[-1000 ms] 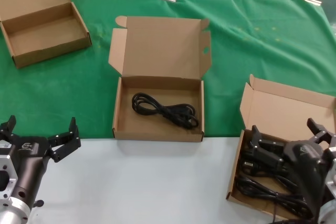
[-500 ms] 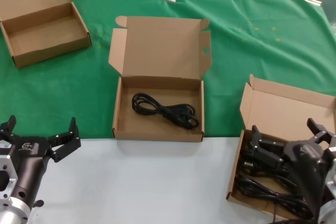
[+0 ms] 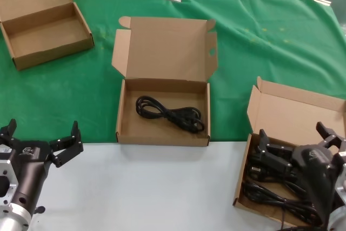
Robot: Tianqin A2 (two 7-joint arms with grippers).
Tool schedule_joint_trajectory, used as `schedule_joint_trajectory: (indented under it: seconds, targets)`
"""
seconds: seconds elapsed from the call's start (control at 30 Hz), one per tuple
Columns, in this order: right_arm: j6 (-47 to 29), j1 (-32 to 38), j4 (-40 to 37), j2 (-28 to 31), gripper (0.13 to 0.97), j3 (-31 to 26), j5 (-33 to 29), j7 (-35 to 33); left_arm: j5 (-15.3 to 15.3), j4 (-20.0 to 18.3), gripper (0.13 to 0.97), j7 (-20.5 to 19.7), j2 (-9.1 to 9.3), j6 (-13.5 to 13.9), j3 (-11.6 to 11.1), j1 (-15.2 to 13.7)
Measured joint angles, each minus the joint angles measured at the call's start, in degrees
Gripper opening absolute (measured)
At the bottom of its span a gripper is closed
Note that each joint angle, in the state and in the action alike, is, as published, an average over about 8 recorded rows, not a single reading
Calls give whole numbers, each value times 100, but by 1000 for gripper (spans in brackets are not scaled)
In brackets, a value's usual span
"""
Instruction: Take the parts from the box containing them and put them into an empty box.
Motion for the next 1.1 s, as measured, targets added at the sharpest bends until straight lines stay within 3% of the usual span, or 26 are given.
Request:
schedule_joint_trajectory:
  seconds: [1.1]
  targets:
    - [0, 0, 0, 0, 966, 0, 0, 0, 0, 0, 966, 0, 0, 0, 0, 0]
